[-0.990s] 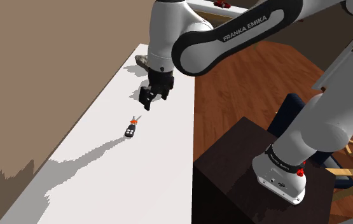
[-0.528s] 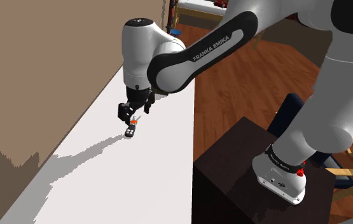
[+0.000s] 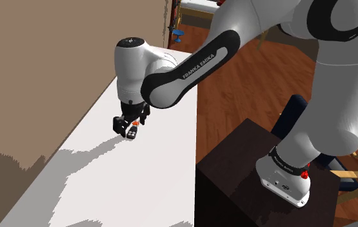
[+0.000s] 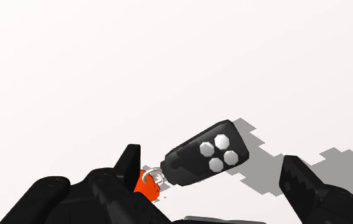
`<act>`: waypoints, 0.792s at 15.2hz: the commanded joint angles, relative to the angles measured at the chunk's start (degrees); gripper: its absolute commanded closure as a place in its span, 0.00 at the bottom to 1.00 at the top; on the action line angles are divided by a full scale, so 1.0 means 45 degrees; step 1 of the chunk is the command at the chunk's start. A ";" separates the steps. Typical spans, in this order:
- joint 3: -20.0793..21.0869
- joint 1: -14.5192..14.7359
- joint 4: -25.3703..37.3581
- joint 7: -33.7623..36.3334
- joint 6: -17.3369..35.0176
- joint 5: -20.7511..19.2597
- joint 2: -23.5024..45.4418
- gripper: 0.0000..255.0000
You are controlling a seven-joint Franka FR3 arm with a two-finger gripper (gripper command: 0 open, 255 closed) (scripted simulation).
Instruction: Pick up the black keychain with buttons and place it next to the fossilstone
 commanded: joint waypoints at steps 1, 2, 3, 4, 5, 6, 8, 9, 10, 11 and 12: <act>-0.0127 0.0093 -0.0048 0.0130 0.0336 -0.0199 0.0309 0.00; -0.0128 0.0094 -0.0048 0.0130 0.0336 -0.0198 0.0309 0.00; -0.0128 0.0094 -0.0049 0.0130 0.0336 -0.0197 0.0308 0.00; -0.0128 0.0094 -0.0048 0.0130 0.0336 -0.0197 0.0308 0.00; -0.0128 0.0094 -0.0048 0.0130 0.0336 -0.0198 0.0308 0.00; -0.0128 0.0094 -0.0048 0.0130 0.0336 -0.0198 0.0308 0.00; -0.0128 0.0094 -0.0048 0.0130 0.0336 -0.0198 0.0308 0.00; -0.0128 0.0094 -0.0047 0.0129 0.0333 -0.0196 0.0307 0.00; -0.0128 0.0094 -0.0047 0.0129 0.0333 -0.0196 0.0307 1.00; -0.0128 0.0094 -0.0047 0.0129 0.0333 -0.0196 0.0307 1.00; -0.0128 0.0094 -0.0047 0.0129 0.0333 -0.0196 0.0307 1.00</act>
